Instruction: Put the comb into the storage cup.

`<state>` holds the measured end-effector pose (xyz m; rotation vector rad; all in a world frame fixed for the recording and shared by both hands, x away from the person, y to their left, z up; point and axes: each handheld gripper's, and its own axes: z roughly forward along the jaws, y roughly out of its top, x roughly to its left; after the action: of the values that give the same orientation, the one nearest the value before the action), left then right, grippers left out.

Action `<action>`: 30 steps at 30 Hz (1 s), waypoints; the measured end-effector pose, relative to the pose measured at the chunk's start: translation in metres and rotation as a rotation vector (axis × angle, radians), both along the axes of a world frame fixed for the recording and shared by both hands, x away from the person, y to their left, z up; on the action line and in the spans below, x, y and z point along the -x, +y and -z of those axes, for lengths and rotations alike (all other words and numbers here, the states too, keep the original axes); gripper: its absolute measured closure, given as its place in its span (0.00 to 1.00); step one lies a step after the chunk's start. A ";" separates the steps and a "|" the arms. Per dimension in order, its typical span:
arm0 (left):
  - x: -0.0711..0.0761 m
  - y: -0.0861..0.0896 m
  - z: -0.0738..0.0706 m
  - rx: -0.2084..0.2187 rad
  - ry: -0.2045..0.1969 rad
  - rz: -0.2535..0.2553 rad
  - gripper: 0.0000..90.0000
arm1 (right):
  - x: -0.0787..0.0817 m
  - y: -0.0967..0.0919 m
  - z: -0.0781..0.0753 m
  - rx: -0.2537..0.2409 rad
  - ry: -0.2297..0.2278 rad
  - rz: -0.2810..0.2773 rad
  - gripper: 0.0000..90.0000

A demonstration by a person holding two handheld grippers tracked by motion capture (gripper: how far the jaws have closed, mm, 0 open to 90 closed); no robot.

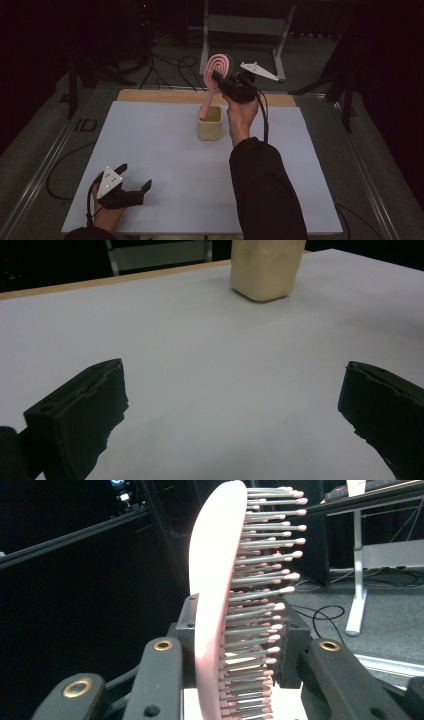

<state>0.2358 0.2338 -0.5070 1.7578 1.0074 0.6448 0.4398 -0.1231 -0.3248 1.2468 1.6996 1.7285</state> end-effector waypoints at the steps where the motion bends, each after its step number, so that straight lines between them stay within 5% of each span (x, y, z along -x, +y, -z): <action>1: 0.000 0.000 0.000 0.001 -0.001 0.000 0.00 | 0.000 -0.001 0.000 0.001 -0.001 0.000 0.72; 30: 0.000 -0.001 0.001 -0.001 0.002 0.005 0.00 | -0.005 -0.008 0.023 0.004 0.038 0.037 0.72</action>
<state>0.2362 0.2329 -0.5077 1.7619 1.0044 0.6409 0.4449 -0.1312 -0.3483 1.3088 1.6896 1.6901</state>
